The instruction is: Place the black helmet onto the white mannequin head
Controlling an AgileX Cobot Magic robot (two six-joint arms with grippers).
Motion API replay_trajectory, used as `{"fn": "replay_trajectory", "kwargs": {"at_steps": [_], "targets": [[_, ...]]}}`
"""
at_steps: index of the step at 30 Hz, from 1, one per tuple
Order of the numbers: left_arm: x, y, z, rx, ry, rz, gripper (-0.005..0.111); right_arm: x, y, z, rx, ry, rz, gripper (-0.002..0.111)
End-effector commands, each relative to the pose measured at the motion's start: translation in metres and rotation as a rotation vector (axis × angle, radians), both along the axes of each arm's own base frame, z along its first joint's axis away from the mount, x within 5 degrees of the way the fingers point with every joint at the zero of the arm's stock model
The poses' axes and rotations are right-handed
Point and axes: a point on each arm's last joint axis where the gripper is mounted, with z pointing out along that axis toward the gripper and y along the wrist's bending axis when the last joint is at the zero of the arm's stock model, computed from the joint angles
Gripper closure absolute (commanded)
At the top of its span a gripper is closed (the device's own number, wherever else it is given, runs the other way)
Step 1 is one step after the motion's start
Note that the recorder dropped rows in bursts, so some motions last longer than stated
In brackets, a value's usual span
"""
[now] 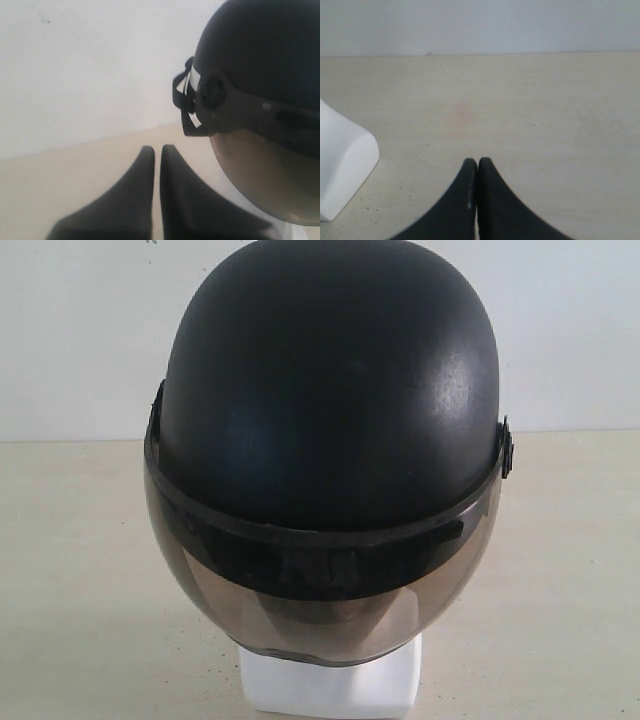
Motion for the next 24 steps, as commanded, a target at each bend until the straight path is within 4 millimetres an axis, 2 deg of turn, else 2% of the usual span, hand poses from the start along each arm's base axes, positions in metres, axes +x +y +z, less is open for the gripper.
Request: {"fn": "replay_trajectory", "kwargs": {"at_steps": [1, 6, 12, 18, 24], "targets": [[-0.023, 0.004, 0.004, 0.061, -0.159, 0.083, 0.102, 0.0, 0.0, 0.001, -0.002, -0.01, -0.007, 0.109], [-0.035, 0.008, 0.003, 0.053, -0.259, 0.141, 0.102, 0.0, 0.0, 0.001, 0.0, -0.009, -0.007, 0.109], [-0.031, 0.017, -0.008, 0.024, -0.265, 0.232, 0.102, 0.0, 0.0, 0.001, 0.0, -0.009, -0.007, 0.109], [-0.025, 0.024, -0.023, -0.142, -0.223, 0.288, 0.102, 0.0, 0.0, 0.001, 0.0, -0.011, -0.007, 0.109], [-0.019, 0.024, -0.048, -0.382, -0.084, 0.275, 0.102, 0.0, 0.0, 0.001, 0.0, -0.016, -0.008, 0.109]]}}
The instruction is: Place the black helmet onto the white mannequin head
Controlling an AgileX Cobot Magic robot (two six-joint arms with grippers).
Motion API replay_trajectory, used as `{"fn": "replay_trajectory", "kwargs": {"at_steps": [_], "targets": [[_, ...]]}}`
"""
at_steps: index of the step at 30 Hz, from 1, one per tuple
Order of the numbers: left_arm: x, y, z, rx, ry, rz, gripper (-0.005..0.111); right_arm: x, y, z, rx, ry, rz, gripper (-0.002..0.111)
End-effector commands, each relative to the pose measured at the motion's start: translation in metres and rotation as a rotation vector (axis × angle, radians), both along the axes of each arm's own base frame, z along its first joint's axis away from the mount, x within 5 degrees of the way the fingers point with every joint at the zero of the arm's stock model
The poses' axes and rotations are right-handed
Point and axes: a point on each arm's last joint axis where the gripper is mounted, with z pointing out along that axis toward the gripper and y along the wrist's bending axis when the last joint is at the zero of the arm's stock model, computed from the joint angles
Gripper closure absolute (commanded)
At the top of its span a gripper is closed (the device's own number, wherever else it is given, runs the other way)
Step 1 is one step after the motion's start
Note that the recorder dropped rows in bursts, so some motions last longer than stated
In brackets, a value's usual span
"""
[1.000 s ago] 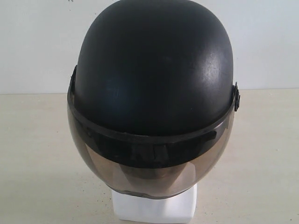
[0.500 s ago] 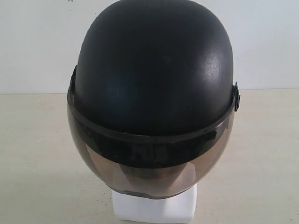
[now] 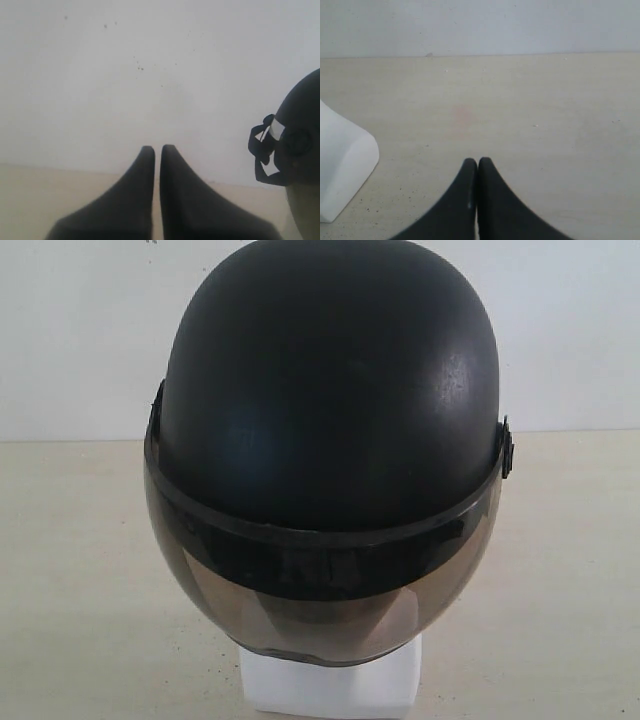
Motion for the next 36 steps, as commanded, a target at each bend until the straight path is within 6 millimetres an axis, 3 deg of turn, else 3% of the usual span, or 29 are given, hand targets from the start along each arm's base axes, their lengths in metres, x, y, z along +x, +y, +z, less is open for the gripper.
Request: {"fn": "replay_trajectory", "kwargs": {"at_steps": [1, 4, 8, 19, 36], "targets": [[0.004, 0.001, -0.018, -0.255, 0.074, -0.025, 0.102, 0.0, 0.0, 0.001, 0.0, -0.016, -0.008, 0.109], [0.006, 0.003, -0.033, -0.342, 0.135, -0.007, 0.102, 0.0, 0.0, 0.001, 0.0, -0.016, -0.008, 0.109], [0.009, 0.005, -0.052, -0.246, 0.195, 0.038, 0.102, 0.0, 0.0, 0.001, 0.005, -0.015, -0.009, 0.109], [0.008, 0.008, -0.057, 0.091, 0.261, 0.082, 0.102, 0.0, 0.0, 0.001, 0.005, -0.015, -0.009, 0.109], [0.006, 0.007, -0.068, 0.108, 0.379, 0.071, 0.102, 0.0, 0.0, 0.001, 0.008, -0.015, -0.009, 0.109]]}}
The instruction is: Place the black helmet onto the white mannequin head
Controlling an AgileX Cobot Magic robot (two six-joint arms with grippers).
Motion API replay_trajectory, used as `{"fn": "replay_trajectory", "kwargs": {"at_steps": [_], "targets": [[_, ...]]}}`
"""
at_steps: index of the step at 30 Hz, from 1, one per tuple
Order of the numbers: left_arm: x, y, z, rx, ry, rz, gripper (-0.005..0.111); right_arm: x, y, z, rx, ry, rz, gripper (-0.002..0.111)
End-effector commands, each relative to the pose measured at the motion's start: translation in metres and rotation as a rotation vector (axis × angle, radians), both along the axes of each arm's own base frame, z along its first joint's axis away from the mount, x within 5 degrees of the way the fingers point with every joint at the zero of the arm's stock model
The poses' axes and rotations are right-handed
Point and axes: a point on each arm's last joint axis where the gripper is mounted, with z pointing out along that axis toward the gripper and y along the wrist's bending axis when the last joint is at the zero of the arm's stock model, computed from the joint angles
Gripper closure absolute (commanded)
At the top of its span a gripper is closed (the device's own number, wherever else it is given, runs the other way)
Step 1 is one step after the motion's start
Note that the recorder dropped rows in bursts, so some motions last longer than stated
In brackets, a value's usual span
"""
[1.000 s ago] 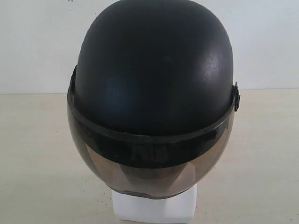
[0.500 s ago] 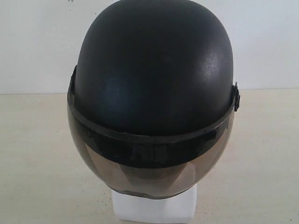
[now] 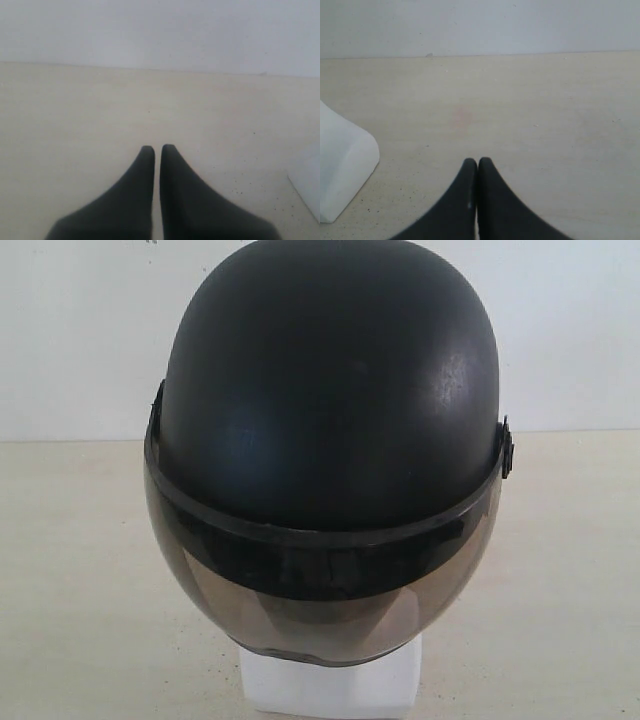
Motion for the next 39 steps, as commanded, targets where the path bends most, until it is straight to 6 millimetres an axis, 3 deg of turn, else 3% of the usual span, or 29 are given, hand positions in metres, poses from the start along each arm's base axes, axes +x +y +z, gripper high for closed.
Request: {"fn": "replay_trajectory", "kwargs": {"at_steps": [1, 39], "targets": [[-0.0005, 0.0001, -0.0023, 0.001, 0.013, 0.003, 0.102, 0.0, -0.0005, 0.0013, 0.003, -0.016, -0.008, 0.109], [-0.0005, -0.0004, -0.0023, 0.008, 0.013, -0.004, 0.102, 0.0, -0.0005, 0.0013, 0.005, -0.015, -0.009, 0.109]]}}
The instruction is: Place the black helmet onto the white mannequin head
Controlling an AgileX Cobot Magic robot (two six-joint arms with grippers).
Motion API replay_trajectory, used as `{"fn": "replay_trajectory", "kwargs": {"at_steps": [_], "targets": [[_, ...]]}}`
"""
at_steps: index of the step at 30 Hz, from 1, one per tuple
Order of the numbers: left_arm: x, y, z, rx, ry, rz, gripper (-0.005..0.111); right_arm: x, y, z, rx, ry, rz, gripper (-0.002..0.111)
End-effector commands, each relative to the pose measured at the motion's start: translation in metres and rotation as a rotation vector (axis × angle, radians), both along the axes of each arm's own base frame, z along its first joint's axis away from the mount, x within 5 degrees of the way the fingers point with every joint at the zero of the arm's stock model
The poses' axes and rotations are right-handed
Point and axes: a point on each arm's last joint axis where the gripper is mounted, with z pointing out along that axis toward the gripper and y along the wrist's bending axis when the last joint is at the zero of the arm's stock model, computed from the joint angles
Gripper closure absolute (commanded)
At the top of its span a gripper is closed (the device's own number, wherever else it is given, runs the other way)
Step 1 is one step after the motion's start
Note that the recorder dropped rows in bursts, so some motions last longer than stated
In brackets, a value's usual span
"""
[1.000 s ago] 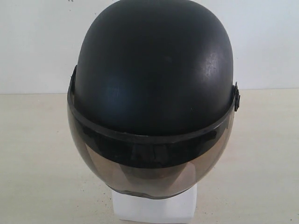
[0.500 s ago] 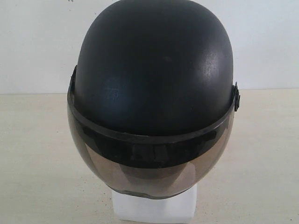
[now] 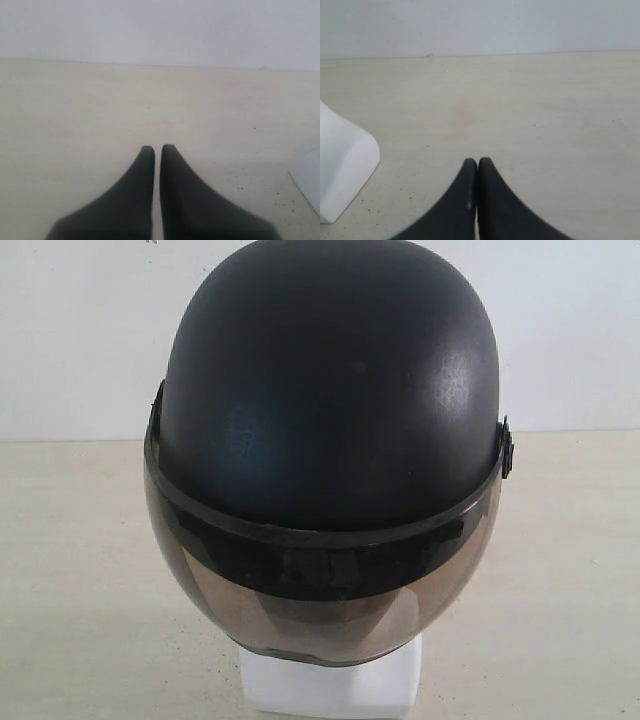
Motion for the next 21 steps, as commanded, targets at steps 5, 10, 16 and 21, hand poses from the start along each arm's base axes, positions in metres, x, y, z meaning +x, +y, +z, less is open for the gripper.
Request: {"fn": "replay_trajectory", "kwargs": {"at_steps": [5, 10, 16, 21], "targets": [[-0.0002, 0.0, -0.0011, -0.001, -0.001, 0.001, 0.102, 0.0, -0.0005, 0.0013, 0.002, -0.016, -0.008, 0.109], [-0.0002, 0.0, -0.0011, -0.001, -0.001, 0.001, 0.102, 0.0, -0.0005, 0.0013, 0.002, -0.016, -0.008, 0.109], [-0.0002, 0.0, -0.0011, -0.001, -0.001, 0.001, 0.102, 0.0, -0.0004, 0.0011, 0.004, -0.014, -0.008, 0.109], [-0.0002, 0.0, -0.0011, -0.001, -0.001, 0.001, 0.102, 0.0, -0.0002, 0.0011, 0.009, -0.013, -0.007, 0.109]]}}
